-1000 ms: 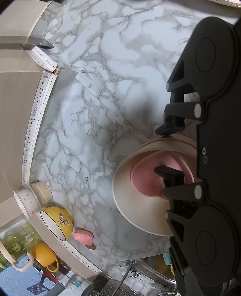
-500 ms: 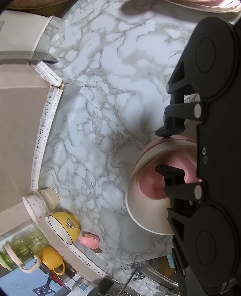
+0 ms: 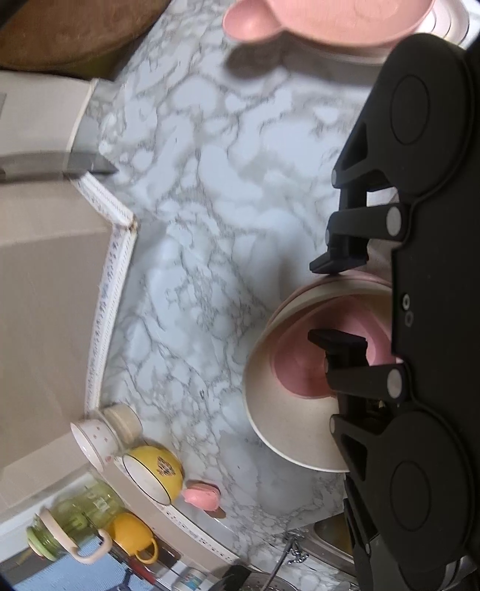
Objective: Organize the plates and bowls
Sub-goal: 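Carry the cream bowl with both grippers over the bear plate stack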
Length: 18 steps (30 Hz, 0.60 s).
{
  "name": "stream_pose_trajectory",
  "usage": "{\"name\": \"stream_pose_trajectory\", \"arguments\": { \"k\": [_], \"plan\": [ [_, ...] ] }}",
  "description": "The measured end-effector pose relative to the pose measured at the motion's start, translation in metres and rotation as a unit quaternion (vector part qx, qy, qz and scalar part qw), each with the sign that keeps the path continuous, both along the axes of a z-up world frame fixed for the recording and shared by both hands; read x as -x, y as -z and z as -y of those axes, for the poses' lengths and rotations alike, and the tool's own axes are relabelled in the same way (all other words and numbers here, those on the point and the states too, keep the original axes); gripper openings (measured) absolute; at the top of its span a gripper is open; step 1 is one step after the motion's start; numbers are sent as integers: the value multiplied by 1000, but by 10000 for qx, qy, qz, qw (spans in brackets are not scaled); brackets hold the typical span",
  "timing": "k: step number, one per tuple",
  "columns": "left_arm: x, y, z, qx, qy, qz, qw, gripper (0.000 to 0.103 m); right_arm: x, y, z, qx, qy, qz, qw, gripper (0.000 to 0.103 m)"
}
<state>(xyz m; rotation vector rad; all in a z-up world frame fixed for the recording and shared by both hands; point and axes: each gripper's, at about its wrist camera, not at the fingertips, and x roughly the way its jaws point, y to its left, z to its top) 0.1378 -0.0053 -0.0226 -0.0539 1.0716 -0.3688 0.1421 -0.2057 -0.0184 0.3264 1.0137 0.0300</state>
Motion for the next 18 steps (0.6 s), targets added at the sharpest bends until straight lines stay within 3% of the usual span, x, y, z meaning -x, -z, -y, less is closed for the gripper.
{"name": "stream_pose_trajectory", "arguments": {
  "k": [10,18],
  "plan": [
    [15,-22,72,-53,619,143,9980,44,31,-12,68,-4,549,116,9984,32],
    [33,-28,152,-82,1300,173,9913,44,62,-14,136,98,1124,117,9935,32]
  ]
}}
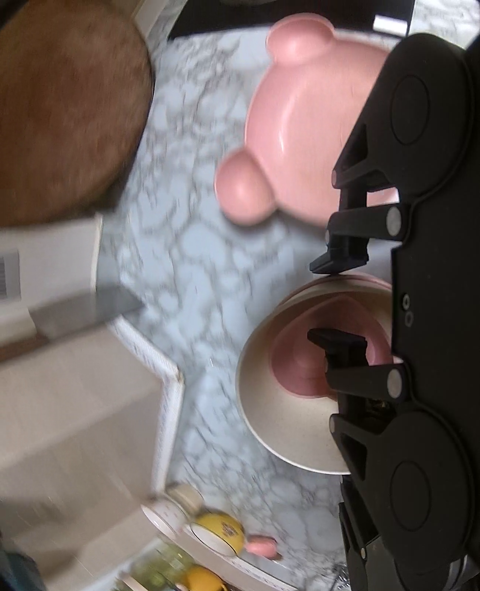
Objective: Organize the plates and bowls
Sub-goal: 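Carry the cream bowl with both grippers over the bear plate stack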
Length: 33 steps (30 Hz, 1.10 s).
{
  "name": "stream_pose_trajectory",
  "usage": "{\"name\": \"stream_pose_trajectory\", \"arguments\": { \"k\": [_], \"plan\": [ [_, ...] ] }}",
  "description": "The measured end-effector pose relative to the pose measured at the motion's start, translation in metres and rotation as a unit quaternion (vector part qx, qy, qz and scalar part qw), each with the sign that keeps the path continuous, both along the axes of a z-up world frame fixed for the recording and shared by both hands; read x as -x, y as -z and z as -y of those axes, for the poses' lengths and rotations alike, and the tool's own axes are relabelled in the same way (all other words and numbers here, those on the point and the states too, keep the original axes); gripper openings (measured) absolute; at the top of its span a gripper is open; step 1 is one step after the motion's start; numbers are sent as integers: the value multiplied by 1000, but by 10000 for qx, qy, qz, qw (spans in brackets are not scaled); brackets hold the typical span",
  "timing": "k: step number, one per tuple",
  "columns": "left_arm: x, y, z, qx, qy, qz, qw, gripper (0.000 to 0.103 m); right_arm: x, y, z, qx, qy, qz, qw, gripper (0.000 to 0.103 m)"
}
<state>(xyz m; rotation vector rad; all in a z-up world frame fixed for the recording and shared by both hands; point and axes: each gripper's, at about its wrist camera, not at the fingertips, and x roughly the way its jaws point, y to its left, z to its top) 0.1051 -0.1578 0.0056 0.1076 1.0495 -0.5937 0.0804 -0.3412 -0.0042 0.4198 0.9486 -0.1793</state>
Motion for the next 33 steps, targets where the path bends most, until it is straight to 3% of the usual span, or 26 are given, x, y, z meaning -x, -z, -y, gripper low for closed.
{"name": "stream_pose_trajectory", "arguments": {
  "k": [8,18,33],
  "plan": [
    [16,5,73,-50,524,-25,9986,44,27,4,64,-46,538,-66,9985,32],
    [26,27,135,-265,949,-197,9949,44,46,25,115,-159,935,-287,9951,32],
    [26,49,167,-443,1118,-323,9922,44,48,50,142,-394,1155,-524,9911,31]
  ]
}}
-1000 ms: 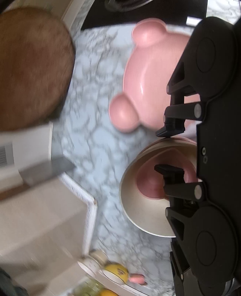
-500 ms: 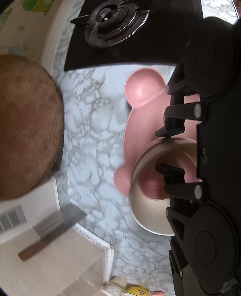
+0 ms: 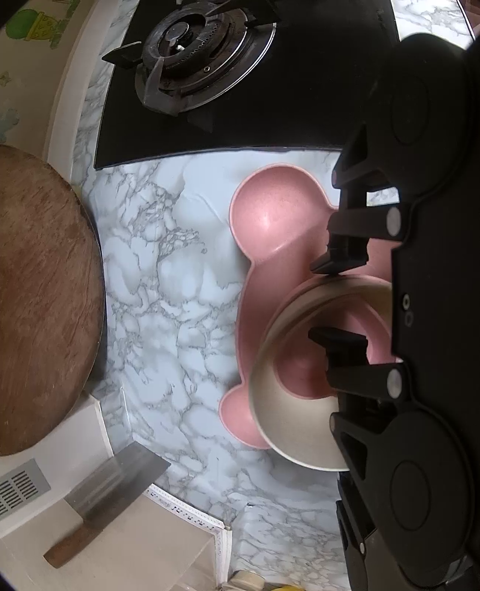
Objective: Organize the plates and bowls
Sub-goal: 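Carry the cream bowl with both grippers over the bear plate stack, then lower the cream bowl into the pink bowl on the stack and open both grippers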
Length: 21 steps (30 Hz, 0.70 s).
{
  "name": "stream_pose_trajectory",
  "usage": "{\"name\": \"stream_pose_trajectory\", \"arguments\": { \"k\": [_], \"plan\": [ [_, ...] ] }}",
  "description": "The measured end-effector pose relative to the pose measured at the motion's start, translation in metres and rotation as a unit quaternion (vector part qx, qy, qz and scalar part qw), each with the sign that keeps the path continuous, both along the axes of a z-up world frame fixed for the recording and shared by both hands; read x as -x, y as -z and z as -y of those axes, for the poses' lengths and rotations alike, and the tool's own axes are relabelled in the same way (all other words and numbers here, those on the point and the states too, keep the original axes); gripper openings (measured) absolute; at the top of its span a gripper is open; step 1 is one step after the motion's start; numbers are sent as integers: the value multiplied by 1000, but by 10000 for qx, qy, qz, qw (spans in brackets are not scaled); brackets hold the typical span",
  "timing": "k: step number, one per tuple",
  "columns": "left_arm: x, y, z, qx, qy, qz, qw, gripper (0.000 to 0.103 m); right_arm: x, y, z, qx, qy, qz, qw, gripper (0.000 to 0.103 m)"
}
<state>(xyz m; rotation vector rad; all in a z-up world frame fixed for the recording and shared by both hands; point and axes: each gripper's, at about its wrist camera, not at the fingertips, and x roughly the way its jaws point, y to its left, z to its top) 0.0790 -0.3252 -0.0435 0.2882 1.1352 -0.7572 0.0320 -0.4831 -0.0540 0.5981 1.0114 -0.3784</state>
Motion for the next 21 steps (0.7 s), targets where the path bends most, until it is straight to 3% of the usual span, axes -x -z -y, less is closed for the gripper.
{"name": "stream_pose_trajectory", "arguments": {
  "k": [12,21],
  "plan": [
    [1,3,2,42,-77,-7,10000,44,3,-1,3,20,-147,82,9999,32],
    [12,-4,-6,228,-290,309,9988,44,14,-13,4,173,-499,376,9979,32]
  ]
}}
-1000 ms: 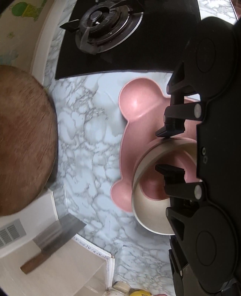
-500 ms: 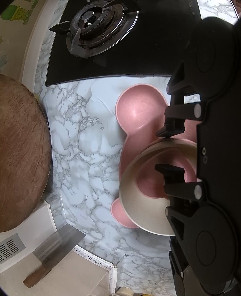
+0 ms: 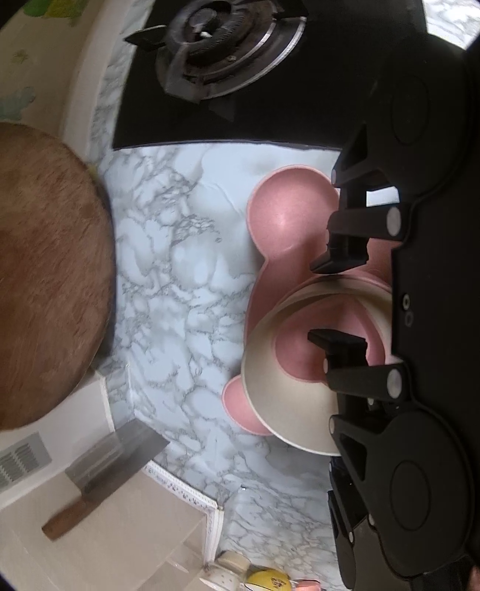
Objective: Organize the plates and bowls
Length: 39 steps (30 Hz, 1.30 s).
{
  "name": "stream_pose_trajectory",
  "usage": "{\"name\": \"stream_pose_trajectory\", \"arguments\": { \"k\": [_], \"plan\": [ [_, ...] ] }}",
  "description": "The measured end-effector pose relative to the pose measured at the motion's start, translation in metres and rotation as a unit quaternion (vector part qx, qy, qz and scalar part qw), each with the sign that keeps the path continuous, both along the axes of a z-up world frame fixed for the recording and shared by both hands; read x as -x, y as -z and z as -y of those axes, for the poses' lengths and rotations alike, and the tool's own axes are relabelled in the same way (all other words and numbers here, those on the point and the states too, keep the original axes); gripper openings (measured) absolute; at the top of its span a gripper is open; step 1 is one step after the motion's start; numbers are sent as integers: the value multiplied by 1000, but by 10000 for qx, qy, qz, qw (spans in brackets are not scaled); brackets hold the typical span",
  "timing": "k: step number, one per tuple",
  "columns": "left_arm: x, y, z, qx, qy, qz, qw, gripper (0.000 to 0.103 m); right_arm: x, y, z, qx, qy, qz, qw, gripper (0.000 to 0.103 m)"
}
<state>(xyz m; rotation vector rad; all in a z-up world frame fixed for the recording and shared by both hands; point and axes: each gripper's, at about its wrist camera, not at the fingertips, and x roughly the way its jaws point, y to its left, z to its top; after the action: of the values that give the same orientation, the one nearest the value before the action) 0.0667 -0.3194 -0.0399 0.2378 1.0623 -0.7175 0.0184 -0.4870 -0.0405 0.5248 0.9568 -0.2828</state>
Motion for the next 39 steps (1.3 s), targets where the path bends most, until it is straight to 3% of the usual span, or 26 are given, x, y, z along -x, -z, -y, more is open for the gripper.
{"name": "stream_pose_trajectory", "arguments": {
  "k": [8,15,19,21,26,28,30,35,39],
  "plan": [
    [17,-17,-24,234,234,361,9988,44,28,-19,-16,134,101,371,9992,36],
    [33,-32,-46,429,367,618,9965,46,51,-39,-39,429,88,754,9962,53],
    [41,-39,-57,557,382,723,9951,57,65,-44,-45,385,119,967,9945,56],
    [46,-42,-62,602,427,817,9939,57,71,-46,-49,424,129,1029,9937,62],
    [55,-48,-72,657,497,978,9918,62,82,-51,-57,451,34,1235,9913,64],
    [59,-50,-77,707,517,1054,9906,68,88,-52,-59,459,-20,1354,9897,69],
    [61,-51,-82,729,495,1097,9900,69,94,-52,-61,400,-25,1447,9887,79],
    [66,-57,-97,828,384,1278,9876,72,104,-52,-67,538,-186,1652,9846,85],
    [67,-60,-111,921,253,1389,9857,73,111,-53,-78,658,-396,1805,9806,97]
  ]
}}
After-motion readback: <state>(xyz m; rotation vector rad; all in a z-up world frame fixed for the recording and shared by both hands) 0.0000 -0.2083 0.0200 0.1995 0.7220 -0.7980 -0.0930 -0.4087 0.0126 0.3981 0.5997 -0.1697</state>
